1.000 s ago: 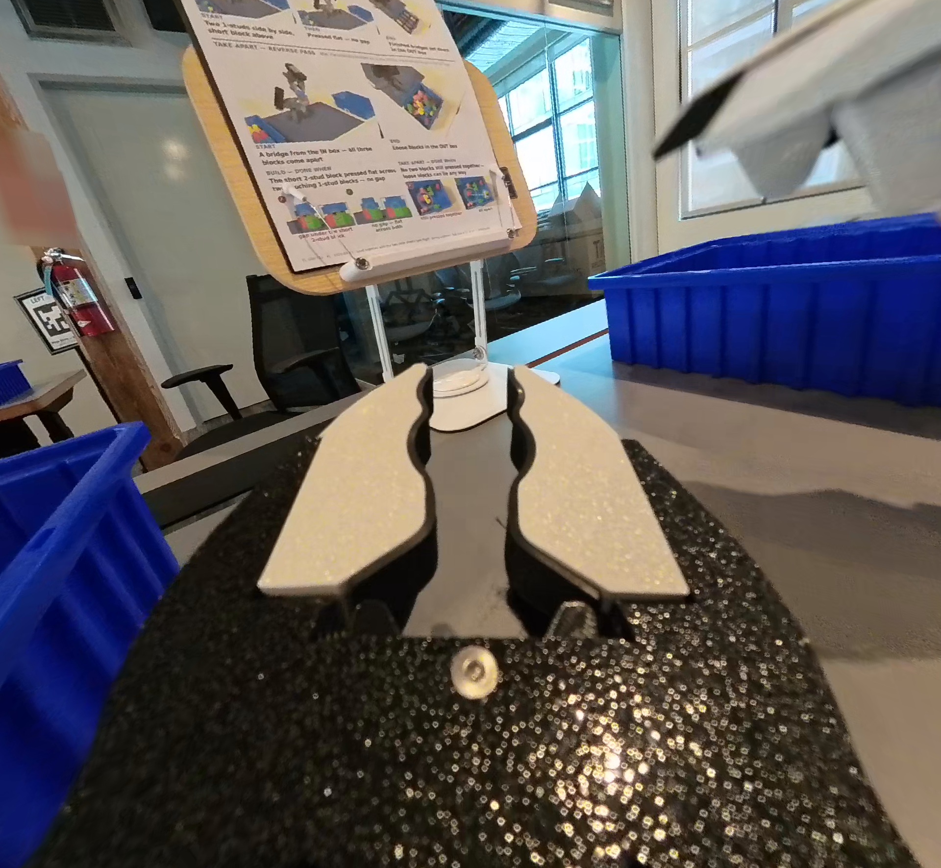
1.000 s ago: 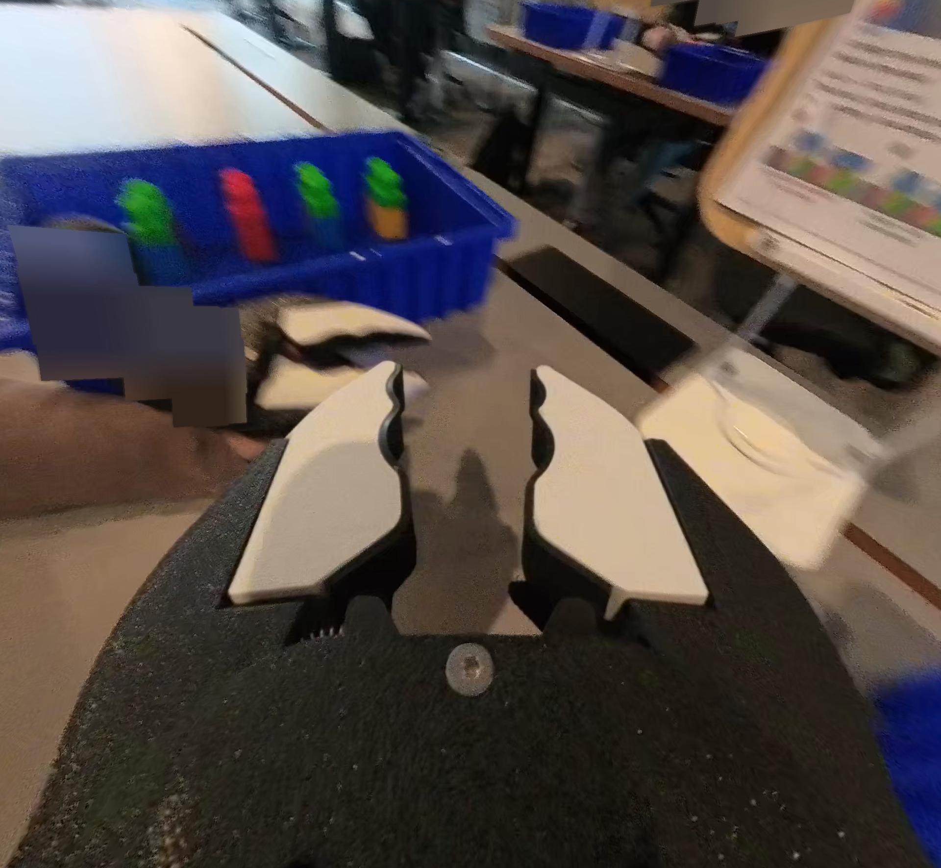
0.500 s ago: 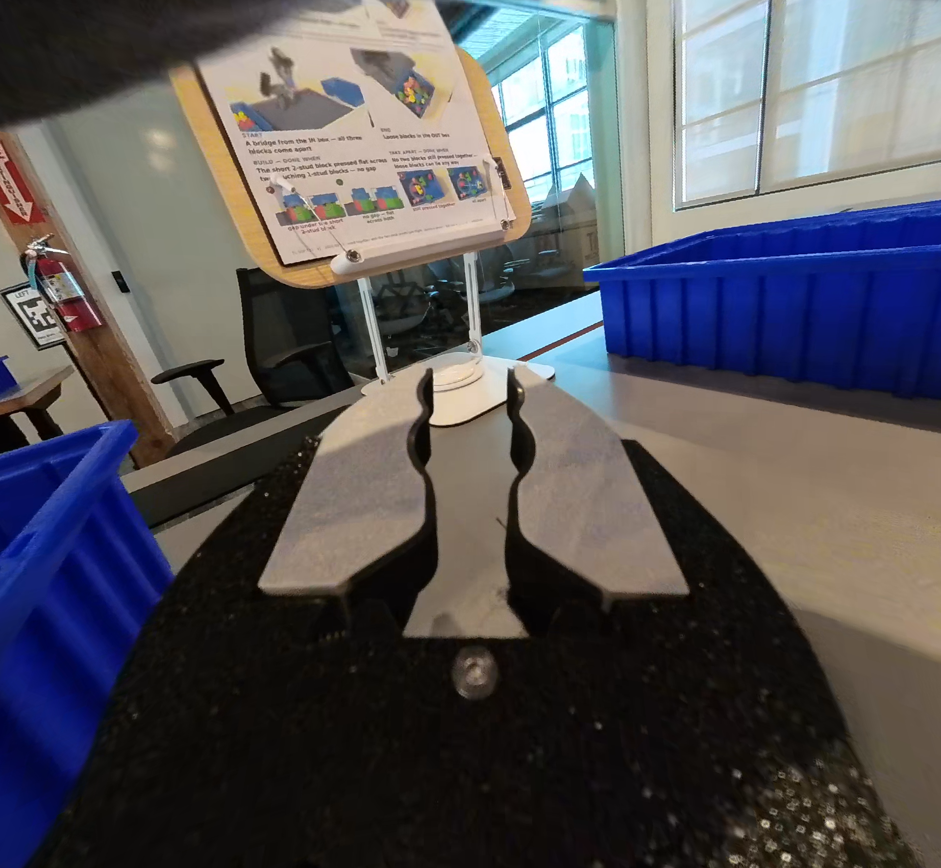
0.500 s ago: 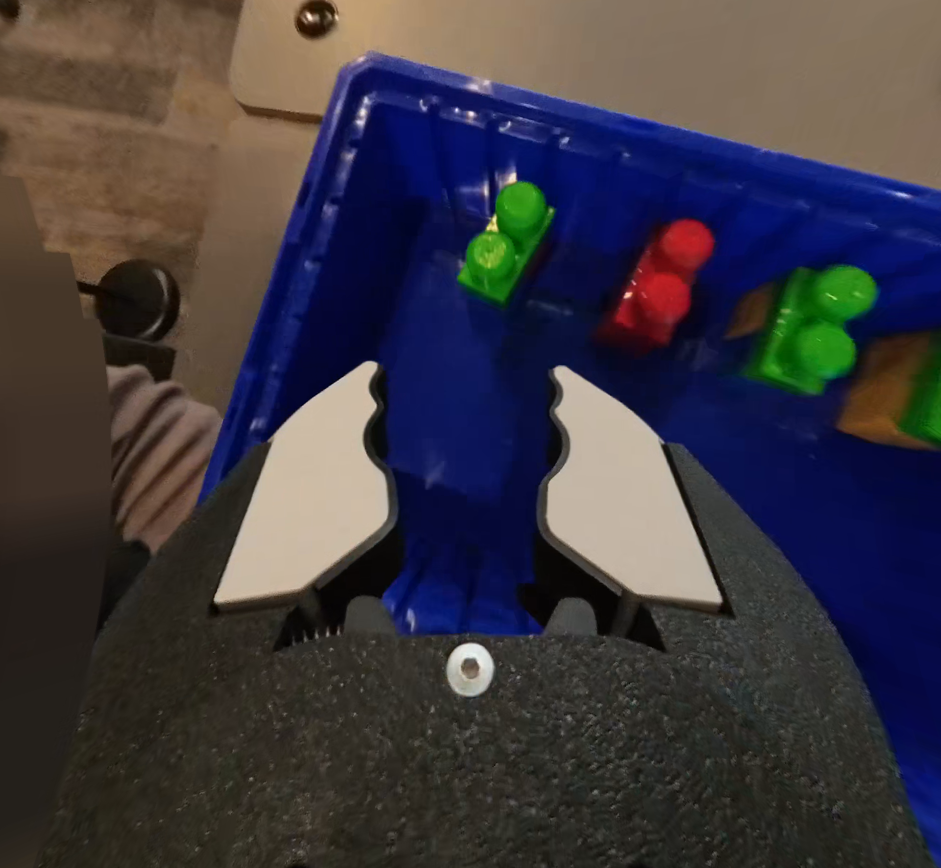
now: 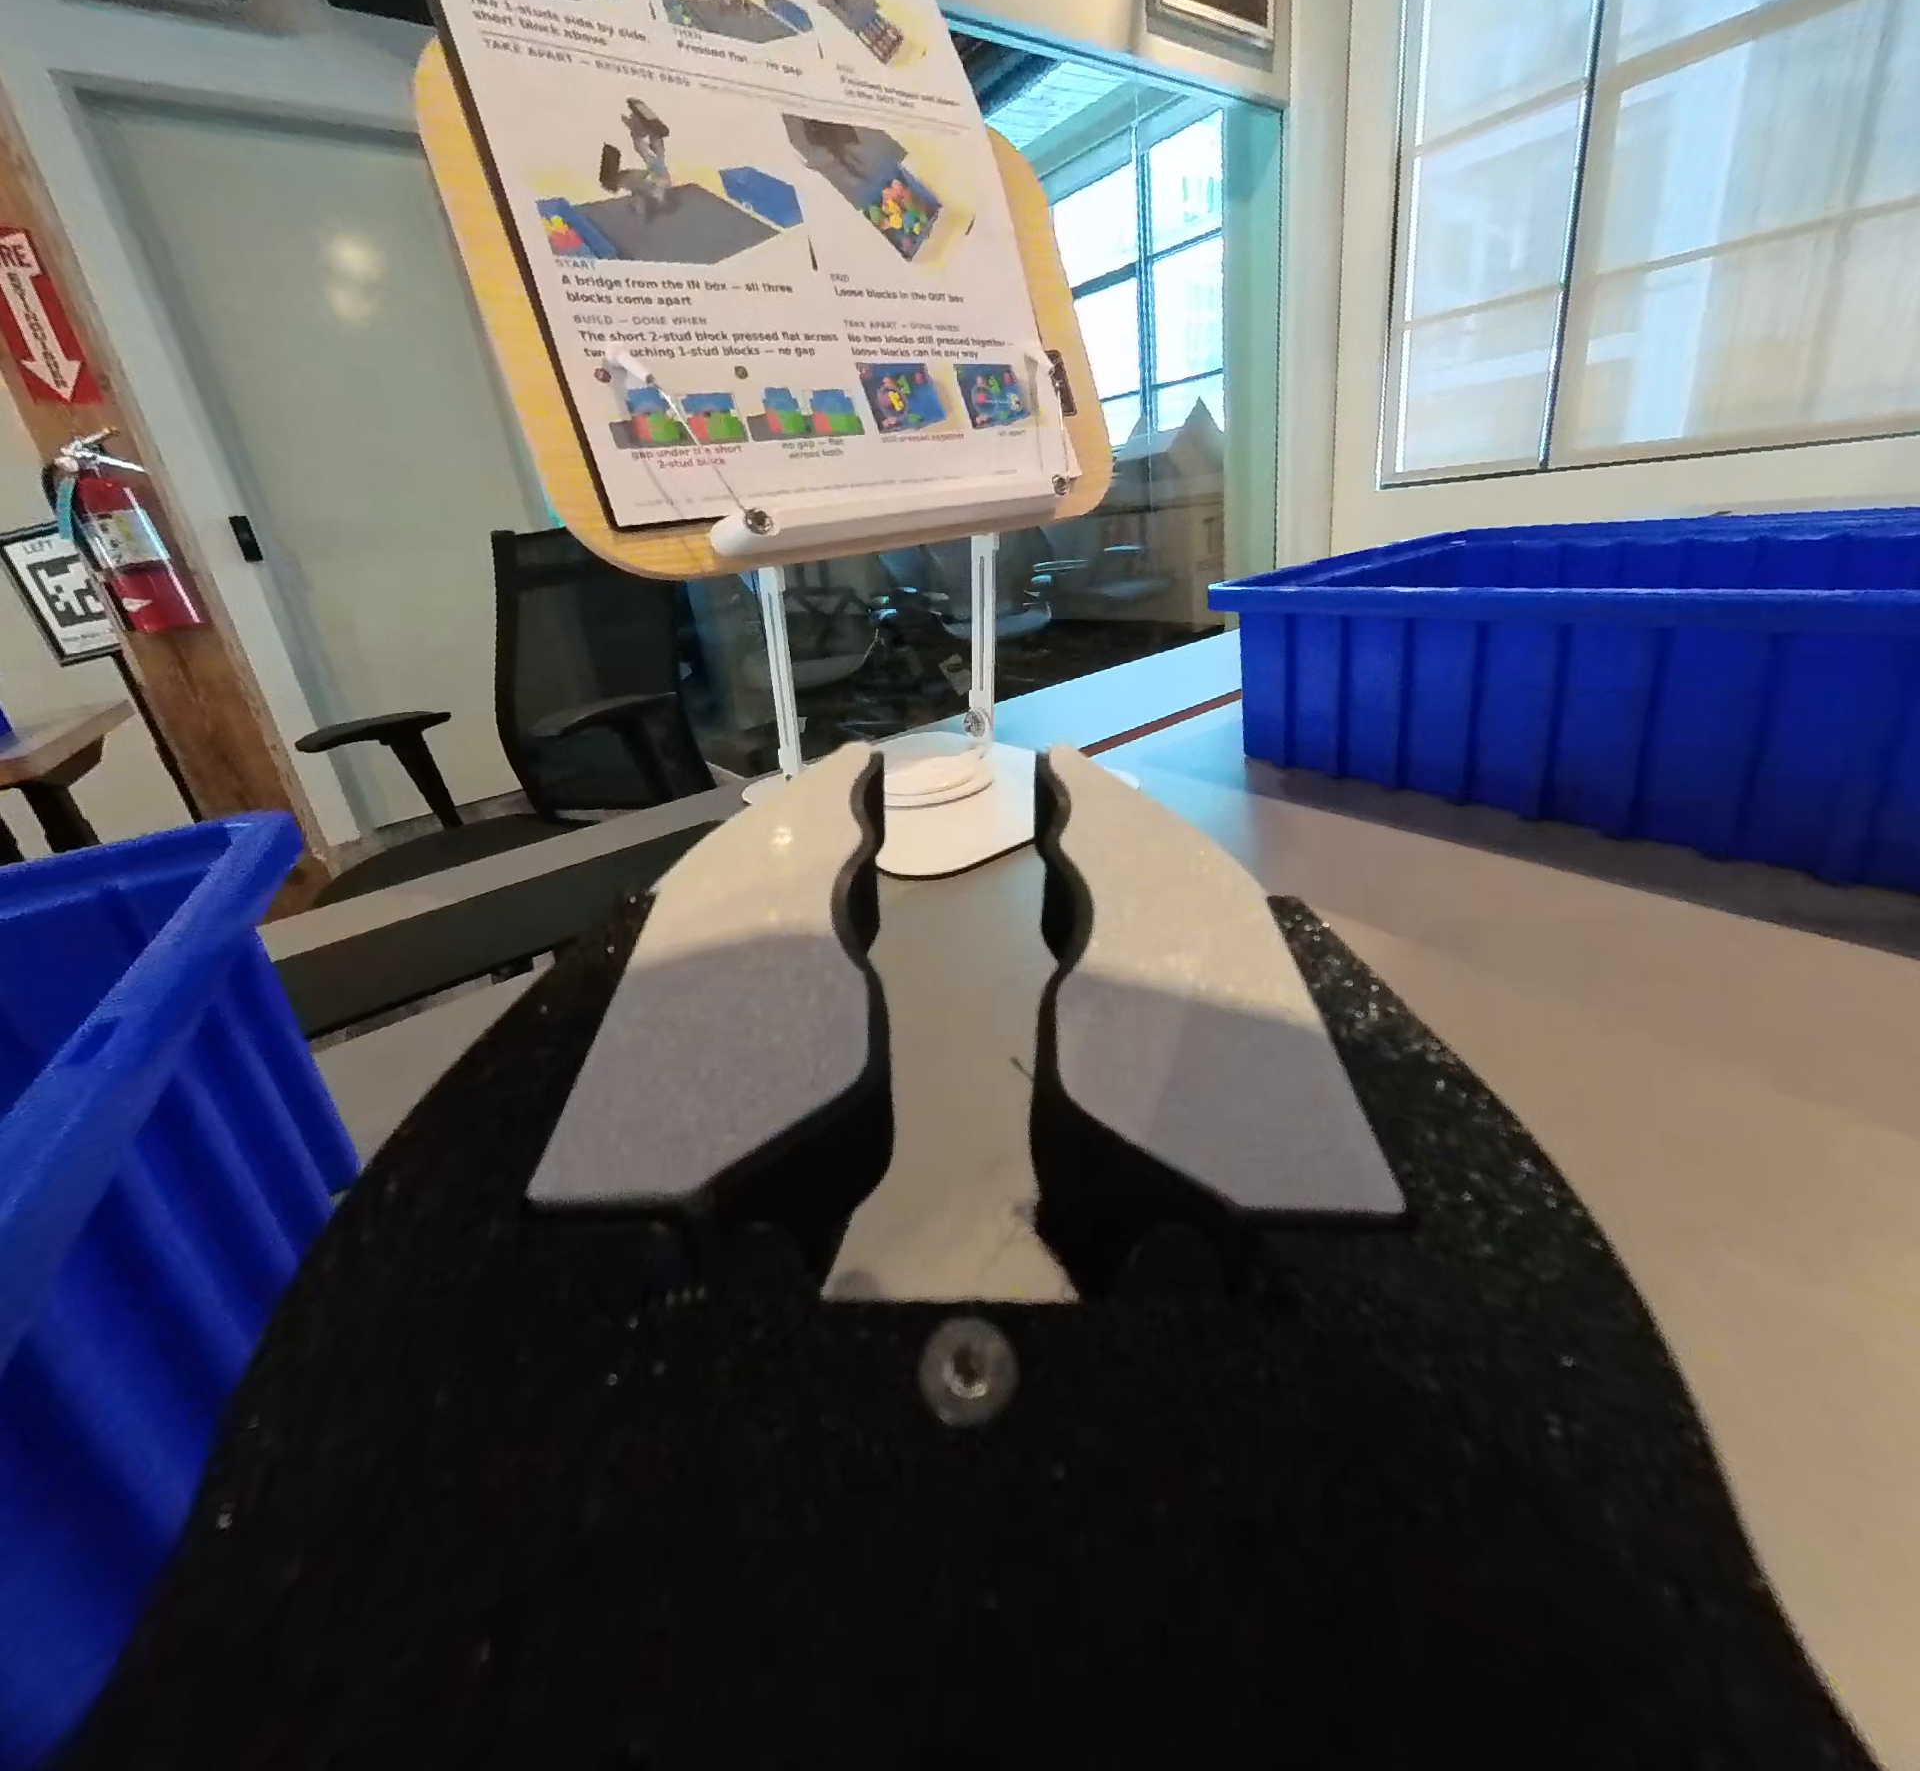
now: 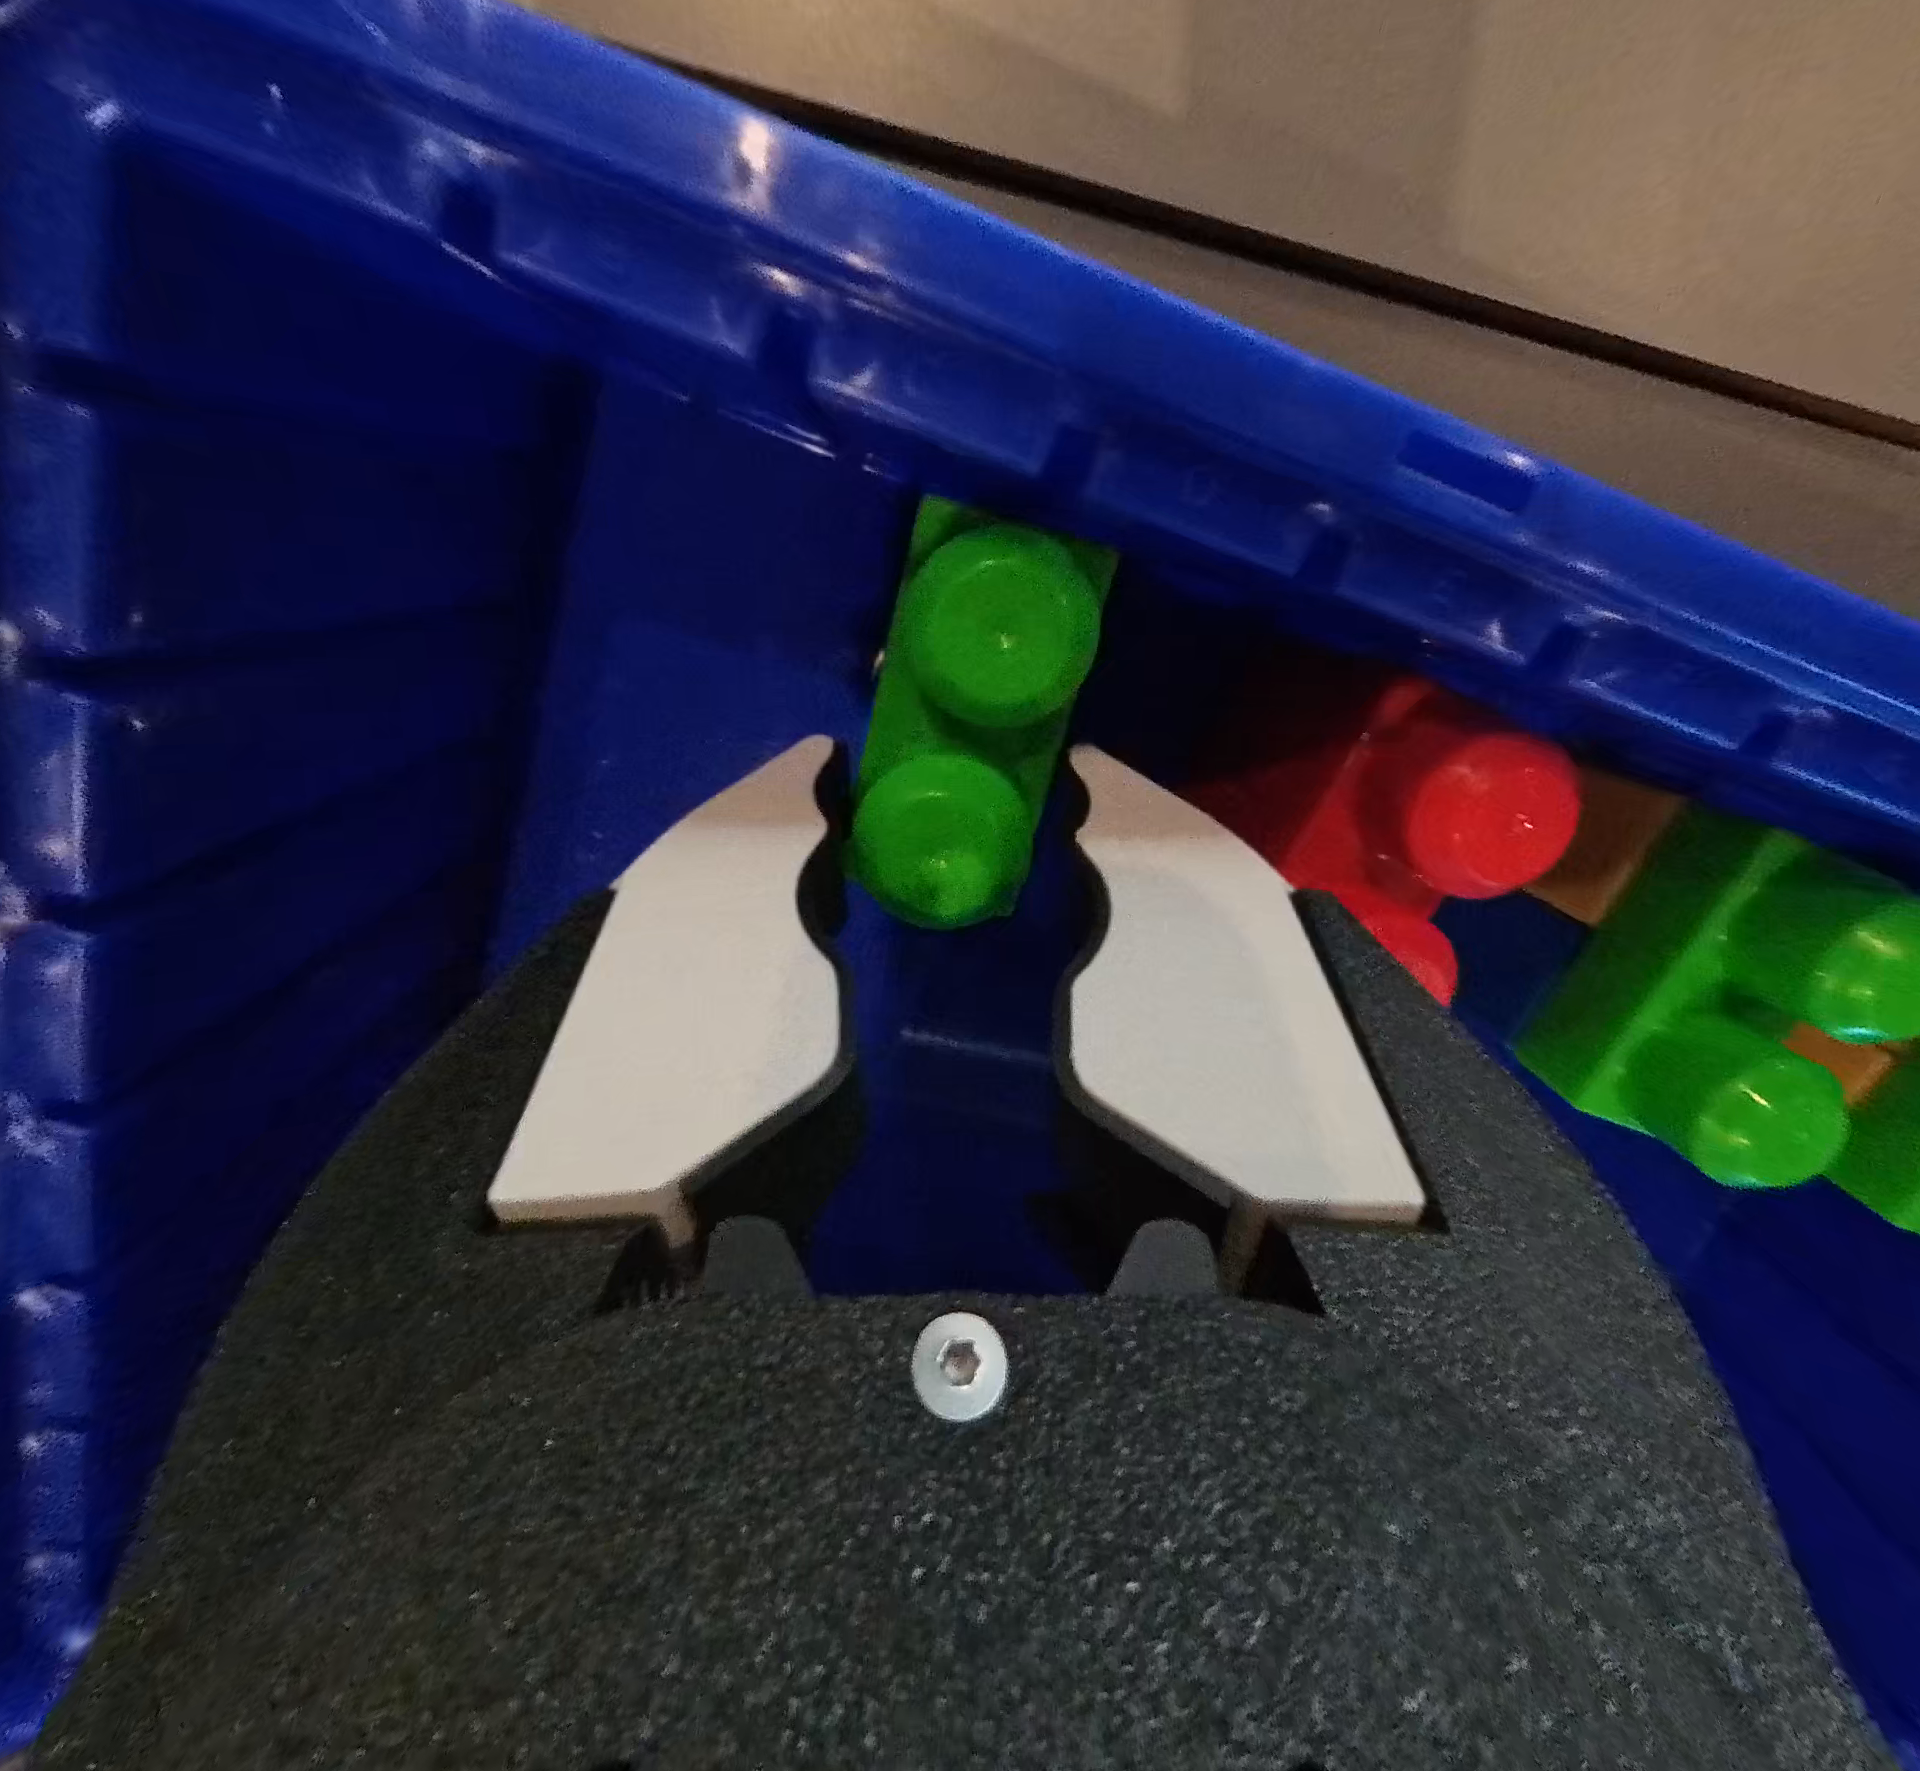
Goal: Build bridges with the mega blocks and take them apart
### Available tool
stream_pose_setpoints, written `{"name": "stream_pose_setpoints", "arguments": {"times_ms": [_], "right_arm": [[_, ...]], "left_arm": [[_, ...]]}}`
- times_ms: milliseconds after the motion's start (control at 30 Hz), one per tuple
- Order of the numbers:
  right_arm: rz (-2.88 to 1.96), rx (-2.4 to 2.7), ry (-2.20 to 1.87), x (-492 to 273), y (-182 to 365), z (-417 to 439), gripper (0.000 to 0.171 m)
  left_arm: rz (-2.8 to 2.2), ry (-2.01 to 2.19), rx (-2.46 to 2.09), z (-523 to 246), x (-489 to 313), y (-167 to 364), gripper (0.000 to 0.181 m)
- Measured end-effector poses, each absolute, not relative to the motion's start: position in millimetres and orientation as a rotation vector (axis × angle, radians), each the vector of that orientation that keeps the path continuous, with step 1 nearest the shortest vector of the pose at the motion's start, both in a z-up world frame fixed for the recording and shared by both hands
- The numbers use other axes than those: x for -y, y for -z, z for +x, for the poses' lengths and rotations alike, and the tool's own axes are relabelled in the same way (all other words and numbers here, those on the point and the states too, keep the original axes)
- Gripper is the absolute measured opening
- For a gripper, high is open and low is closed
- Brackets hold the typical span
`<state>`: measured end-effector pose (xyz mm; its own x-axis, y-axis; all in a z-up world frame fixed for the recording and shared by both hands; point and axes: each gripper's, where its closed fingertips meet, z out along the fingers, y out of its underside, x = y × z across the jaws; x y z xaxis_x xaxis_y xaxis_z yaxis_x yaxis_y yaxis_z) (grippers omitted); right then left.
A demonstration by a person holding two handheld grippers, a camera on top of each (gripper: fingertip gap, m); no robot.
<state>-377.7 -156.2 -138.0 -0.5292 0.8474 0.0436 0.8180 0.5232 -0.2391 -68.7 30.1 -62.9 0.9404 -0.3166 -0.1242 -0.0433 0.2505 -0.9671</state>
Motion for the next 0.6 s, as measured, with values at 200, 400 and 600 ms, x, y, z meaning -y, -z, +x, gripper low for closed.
{"name": "stream_pose_setpoints", "arguments": {"times_ms": [200,400,600], "right_arm": [[-1.350,2.607,-0.318,143.4,105.5,-358.4,0.037],[-1.345,2.333,-0.667,98.0,10.9,-304.4,0.037],[-1.336,1.579,-1.079,12.1,-66.0,-184.5,0.036]], "left_arm": [[-1.313,0.164,-0.357,-63.9,-29.3,64.7,0.027],[-1.315,0.176,-0.345,-65.3,-29.8,64.3,0.026],[-1.314,0.177,-0.338,-65.6,-30.2,64.2,0.027]]}}
